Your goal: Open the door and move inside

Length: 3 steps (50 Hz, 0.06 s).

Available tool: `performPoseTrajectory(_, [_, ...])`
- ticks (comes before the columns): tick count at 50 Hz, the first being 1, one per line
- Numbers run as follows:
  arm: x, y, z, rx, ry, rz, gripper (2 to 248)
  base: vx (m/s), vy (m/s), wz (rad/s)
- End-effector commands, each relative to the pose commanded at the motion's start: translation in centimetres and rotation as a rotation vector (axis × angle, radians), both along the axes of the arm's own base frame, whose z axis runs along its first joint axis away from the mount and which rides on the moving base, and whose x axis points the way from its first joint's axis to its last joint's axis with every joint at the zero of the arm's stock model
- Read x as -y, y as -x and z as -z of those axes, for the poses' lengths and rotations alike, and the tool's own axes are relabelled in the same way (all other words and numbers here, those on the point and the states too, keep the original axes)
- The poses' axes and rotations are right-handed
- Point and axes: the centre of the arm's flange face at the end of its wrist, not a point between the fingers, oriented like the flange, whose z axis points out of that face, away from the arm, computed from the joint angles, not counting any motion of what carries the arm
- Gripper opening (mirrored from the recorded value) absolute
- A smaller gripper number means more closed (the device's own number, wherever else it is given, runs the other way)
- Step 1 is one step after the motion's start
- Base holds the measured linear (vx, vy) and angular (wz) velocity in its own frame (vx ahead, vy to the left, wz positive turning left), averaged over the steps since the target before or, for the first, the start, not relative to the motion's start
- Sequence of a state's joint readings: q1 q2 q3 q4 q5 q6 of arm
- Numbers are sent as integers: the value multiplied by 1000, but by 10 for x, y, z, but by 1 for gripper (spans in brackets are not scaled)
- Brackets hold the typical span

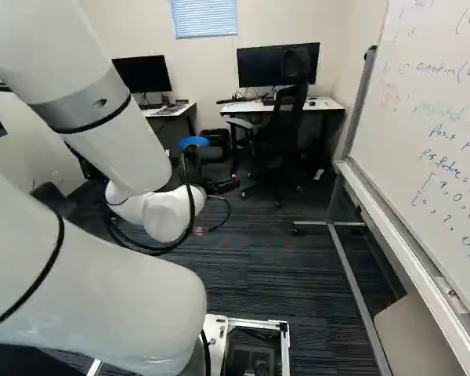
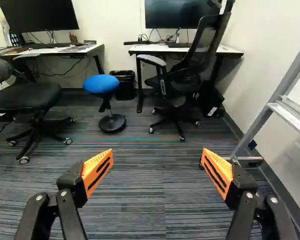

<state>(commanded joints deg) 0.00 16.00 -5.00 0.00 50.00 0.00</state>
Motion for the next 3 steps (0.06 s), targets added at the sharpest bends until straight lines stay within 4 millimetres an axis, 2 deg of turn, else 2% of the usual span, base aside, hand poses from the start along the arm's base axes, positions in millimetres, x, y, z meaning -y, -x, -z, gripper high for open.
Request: performPoseTrajectory(3, [0, 0, 0, 0, 0, 0, 247, 0, 0, 0])
